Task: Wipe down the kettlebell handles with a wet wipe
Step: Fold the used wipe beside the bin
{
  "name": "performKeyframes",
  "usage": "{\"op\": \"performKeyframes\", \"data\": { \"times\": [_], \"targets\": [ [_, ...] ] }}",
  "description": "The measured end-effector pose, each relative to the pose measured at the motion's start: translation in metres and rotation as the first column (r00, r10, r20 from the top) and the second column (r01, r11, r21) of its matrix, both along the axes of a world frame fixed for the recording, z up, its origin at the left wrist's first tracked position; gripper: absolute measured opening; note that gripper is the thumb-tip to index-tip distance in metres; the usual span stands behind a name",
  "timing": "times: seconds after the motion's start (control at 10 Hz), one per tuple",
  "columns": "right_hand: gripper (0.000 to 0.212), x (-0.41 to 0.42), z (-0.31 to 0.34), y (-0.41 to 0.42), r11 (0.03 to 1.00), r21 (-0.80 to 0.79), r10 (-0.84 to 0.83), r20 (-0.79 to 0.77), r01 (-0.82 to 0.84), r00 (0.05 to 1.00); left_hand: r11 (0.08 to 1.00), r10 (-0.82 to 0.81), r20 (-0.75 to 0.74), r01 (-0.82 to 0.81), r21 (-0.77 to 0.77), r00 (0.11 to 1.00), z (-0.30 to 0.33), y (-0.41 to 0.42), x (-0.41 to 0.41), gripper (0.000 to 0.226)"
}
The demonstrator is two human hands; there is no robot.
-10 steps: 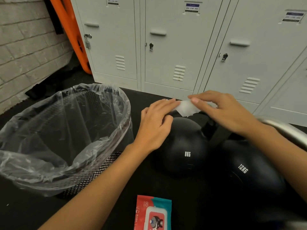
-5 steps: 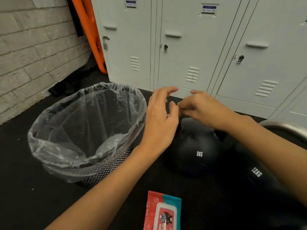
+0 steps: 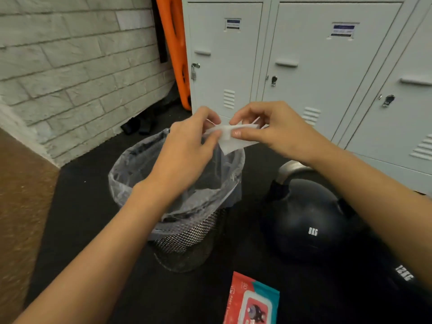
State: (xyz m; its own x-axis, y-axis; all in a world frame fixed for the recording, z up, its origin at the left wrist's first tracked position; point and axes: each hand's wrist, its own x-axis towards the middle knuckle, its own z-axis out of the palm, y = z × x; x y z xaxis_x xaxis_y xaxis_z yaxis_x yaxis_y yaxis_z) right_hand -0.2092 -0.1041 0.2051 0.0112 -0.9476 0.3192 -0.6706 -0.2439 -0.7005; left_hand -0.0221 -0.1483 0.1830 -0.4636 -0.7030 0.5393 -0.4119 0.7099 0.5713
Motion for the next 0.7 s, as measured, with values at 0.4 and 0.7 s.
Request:
{"op": "performKeyframes", "data": {
  "times": [0.4, 0.7],
  "targets": [
    [0.007, 0.056, -0.042, -0.058, 0.957, 0.254, 0.218, -0.321, -0.138, 0.922, 0.943, 0.203, 0.548, -0.312, 0.114, 0.812, -0.033, -0.036, 0.058, 0.009],
    [0.021, 0.052, -0.037, -0.054, 0.981, 0.146, 0.163, -0.264, -0.128, 0.951, 0.942, 0.259, 0.480, -0.329, 0.066, 0.838, -0.030, -0.044, 0.048, 0.009]
  ]
}}
